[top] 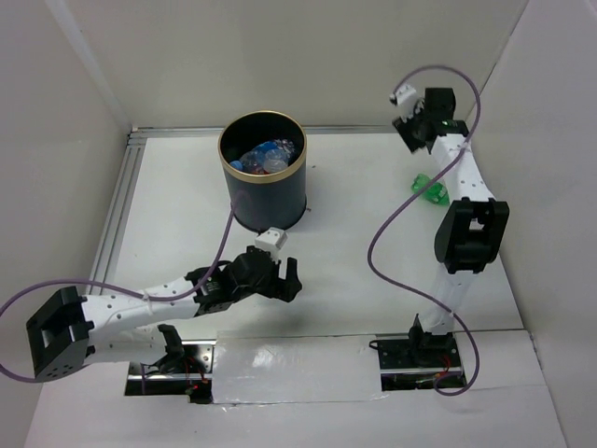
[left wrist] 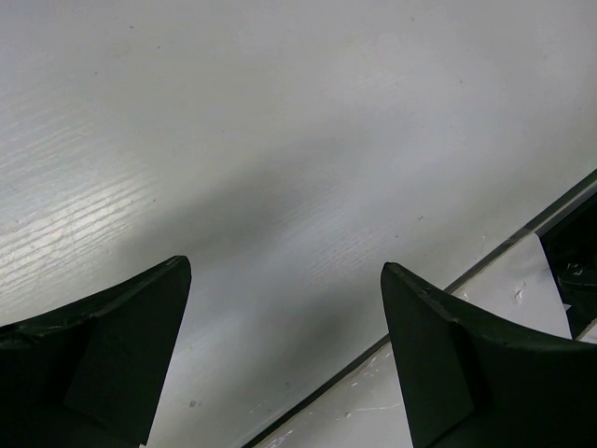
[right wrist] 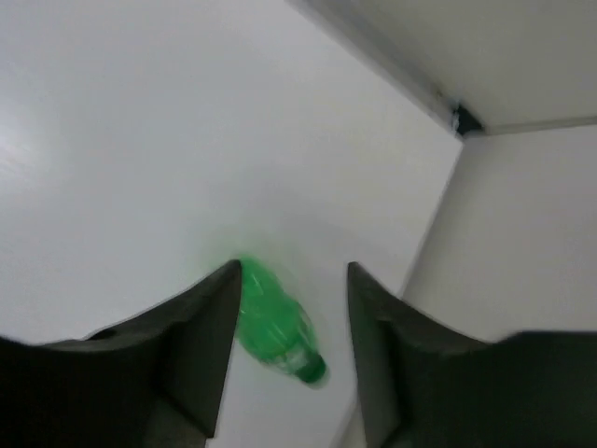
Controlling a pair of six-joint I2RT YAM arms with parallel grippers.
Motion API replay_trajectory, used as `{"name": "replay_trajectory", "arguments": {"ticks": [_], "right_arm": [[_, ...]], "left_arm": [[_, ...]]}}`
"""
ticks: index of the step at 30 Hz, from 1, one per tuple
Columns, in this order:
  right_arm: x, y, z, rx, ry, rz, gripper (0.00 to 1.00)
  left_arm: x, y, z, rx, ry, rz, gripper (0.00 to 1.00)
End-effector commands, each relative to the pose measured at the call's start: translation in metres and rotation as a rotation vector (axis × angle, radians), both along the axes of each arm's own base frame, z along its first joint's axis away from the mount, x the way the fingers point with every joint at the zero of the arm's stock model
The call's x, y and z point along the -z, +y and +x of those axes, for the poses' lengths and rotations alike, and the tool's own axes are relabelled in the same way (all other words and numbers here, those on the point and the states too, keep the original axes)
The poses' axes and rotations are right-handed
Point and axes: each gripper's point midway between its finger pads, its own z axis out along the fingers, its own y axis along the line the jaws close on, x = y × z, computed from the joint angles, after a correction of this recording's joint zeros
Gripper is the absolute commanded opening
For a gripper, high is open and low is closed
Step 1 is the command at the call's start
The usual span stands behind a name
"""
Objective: Put the plastic bottles in the bin
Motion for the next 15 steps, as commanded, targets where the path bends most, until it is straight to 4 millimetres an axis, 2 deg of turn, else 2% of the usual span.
{"name": "replay_trajectory", "arguments": {"ticks": [1, 2, 3, 4, 5, 6, 8, 10, 12, 13, 15], "right_arm": [[0.074, -0.062, -0.044, 0.011, 0.275, -0.219, 0.61], [0.08, -0.071, -0.045, -0.002, 0.284, -0.26, 0.75], [0.096, -0.082, -0.053, -0.008, 0.321, -0.278, 0.85], [0.1, -0.085, -0.051, -0.018, 0.311, -0.306, 0.87], [0.104, -0.092, -0.052, -0.037, 0.317, -0.338, 0.89], [0.119, -0.098, -0.057, -0.059, 0.354, -0.358, 0.92], [0.133, -0.103, -0.057, -0.071, 0.385, -0.368, 0.92], [0.149, -0.106, -0.056, -0.089, 0.422, -0.36, 0.98], [0.16, -0.11, -0.053, -0.096, 0.428, -0.358, 0.98], [0.174, -0.116, -0.052, -0.1, 0.451, -0.361, 0.98], [0.186, -0.119, -0.047, -0.103, 0.461, -0.375, 0.98]], "left_arm": [[-0.022, -0.023, 0.007, 0.046, -0.027, -0.057, 0.95], [-0.025, -0.026, 0.01, 0.047, -0.029, -0.061, 0.95], [-0.025, -0.03, 0.011, 0.059, -0.027, -0.053, 0.95], [-0.019, -0.029, 0.01, 0.059, -0.016, -0.036, 0.95], [-0.023, -0.034, 0.011, 0.067, -0.015, -0.044, 0.95], [-0.018, -0.034, 0.011, 0.072, -0.01, -0.023, 0.95], [-0.02, -0.036, 0.013, 0.072, -0.008, -0.02, 0.95], [-0.02, -0.043, 0.014, 0.083, 0.001, -0.02, 0.95], [-0.018, -0.043, 0.014, 0.083, 0.008, -0.01, 0.94], [-0.022, -0.045, 0.015, 0.083, 0.003, -0.018, 0.94], [-0.013, -0.045, 0.013, 0.085, 0.029, -0.002, 0.94]]}}
